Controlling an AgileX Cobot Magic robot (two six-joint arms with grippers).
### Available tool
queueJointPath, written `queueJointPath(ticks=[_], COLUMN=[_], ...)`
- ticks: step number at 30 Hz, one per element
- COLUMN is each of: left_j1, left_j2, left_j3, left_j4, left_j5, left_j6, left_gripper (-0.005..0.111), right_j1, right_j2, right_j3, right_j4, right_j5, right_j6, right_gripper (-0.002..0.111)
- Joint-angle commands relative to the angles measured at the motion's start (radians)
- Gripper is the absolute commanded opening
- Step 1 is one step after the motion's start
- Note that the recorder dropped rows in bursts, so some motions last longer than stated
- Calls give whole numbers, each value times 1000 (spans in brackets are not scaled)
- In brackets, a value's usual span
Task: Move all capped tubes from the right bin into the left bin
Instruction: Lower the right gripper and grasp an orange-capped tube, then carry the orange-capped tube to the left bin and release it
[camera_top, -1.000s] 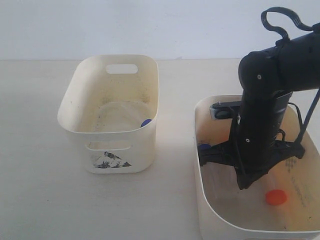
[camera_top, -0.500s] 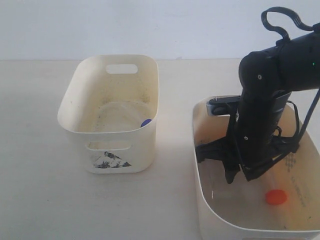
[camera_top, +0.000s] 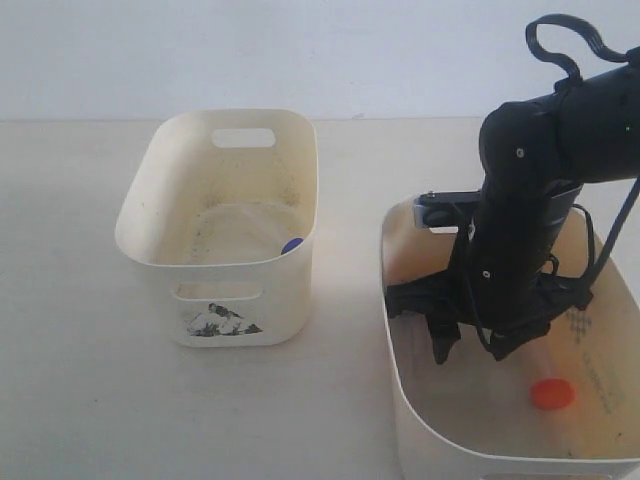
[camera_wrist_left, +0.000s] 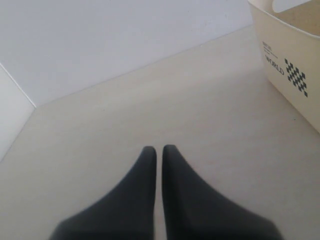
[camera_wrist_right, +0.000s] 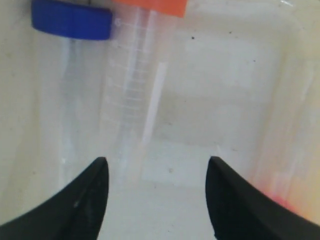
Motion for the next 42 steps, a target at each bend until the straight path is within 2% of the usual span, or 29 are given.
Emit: queueJointPath(ticks=[1,13,20,21,23,26,28,35,42], left_j1=[-5,-5,-5,-5,-5,-5,-5,-5,-5], left_j2=[0,0,0,0,0,0,0,0,0], left_j3=[-4,-4,-4,-4,-4,-4,-4,-4,-4], left_j4=[-3,-3,-3,-3,-3,-3,-3,-3,-3], left_j5=[-3,-3,-3,-3,-3,-3,-3,-3,-3], left_j6=[-10,-10,-10,-10,-10,-10,-10,-10,-10], left_gripper=[4,4,4,4,4,4,4,4,4], right_j1=[0,0,0,0,0,0,0,0,0], right_j2=[-2,14,93,95,96,96,91,-17,-249], right_j3=[-5,-5,-5,-5,-5,-5,-5,-5,-5], right_j4=[113,128,127,127,123,121,121,121,121], right_j5=[-81,-167,-146,-141,-133,-125,-105,-12,58], right_j6=[5,5,5,5,-6,-32,-59,-101,-107], right_gripper=[55,55,55,53,42,14,0,0,0])
